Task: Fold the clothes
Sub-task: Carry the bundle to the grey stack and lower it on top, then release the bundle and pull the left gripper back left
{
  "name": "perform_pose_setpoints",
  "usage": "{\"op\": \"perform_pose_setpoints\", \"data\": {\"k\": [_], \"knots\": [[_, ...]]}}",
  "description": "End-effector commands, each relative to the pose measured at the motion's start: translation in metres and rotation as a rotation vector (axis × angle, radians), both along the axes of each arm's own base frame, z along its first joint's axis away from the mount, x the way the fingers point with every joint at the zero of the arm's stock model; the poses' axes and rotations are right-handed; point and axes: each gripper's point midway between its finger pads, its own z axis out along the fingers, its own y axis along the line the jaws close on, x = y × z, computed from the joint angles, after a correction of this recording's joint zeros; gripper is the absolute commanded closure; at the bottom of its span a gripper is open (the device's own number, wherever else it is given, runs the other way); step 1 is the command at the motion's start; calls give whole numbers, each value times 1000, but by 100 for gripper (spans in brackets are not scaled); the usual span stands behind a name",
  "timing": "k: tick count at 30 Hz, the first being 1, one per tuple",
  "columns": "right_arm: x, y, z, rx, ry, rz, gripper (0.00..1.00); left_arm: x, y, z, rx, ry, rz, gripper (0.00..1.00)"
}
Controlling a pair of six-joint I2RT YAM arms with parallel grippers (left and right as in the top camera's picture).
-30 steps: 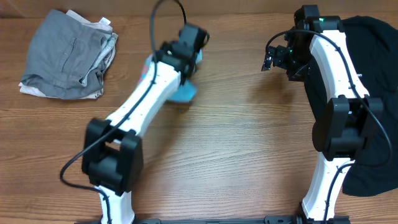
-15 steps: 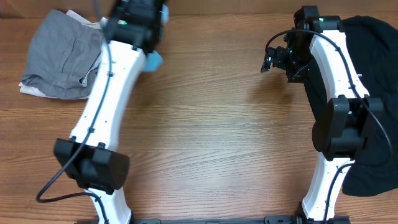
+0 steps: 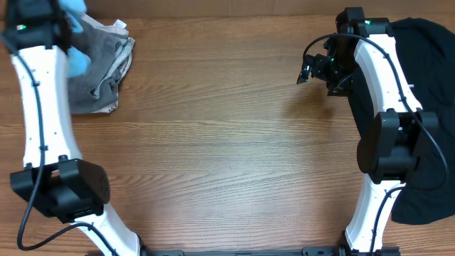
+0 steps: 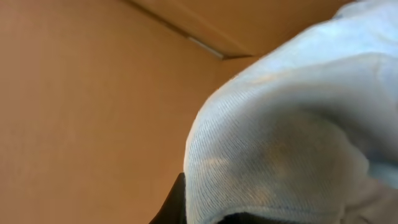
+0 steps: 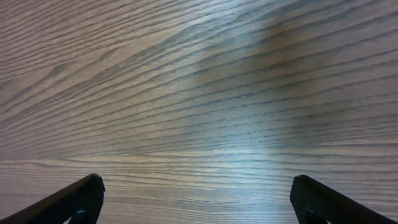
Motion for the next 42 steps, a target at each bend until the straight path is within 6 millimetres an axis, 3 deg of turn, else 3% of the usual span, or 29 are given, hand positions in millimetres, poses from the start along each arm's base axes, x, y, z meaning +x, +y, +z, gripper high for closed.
{"op": "perform_pose_setpoints", "data": {"k": [1,6,9,13,14,16,21,25,28,29,31,35,36,39,42], "knots": [[5,6,21,31,-56,3,0,13,7,16,29,-41,-71,96],[5,7,22,39,-53,-4,0,33,16,-1,35,-61,-65,96],[5,7,22,38,-54,-4,0,43,19,-25,26,-23,-66,96],[5,7,22,38,-54,-4,0,54,21,-74,-2,70,-67,96],[5,7,22,37,-54,-4,0,57,22,-104,-21,130,-67,96],[5,7,22,37,-55,-4,0,59,21,-143,-50,206,-65,96],[8,7,22,37,-65,-3,0,68,0,-188,-97,279,-98,96],[8,7,22,37,-67,-3,0,78,-29,-200,-124,284,-149,95],[9,7,22,38,-70,-3,0,81,-48,-203,-161,274,-162,82],[9,7,22,38,-72,-3,0,82,-60,-206,-174,284,-179,77],[10,7,22,38,-73,-3,0,80,-74,-210,-180,311,-202,54],[9,7,22,38,-72,-3,0,74,-89,-215,-190,353,-215,35],[10,7,22,38,-73,-3,0,73,-93,-216,-216,338,-196,25],[10,7,22,38,-76,-3,0,69,-110,-215,-286,346,-233,21],[11,7,22,38,-77,-3,0,64,-131,-202,-381,331,-304,18]]}}
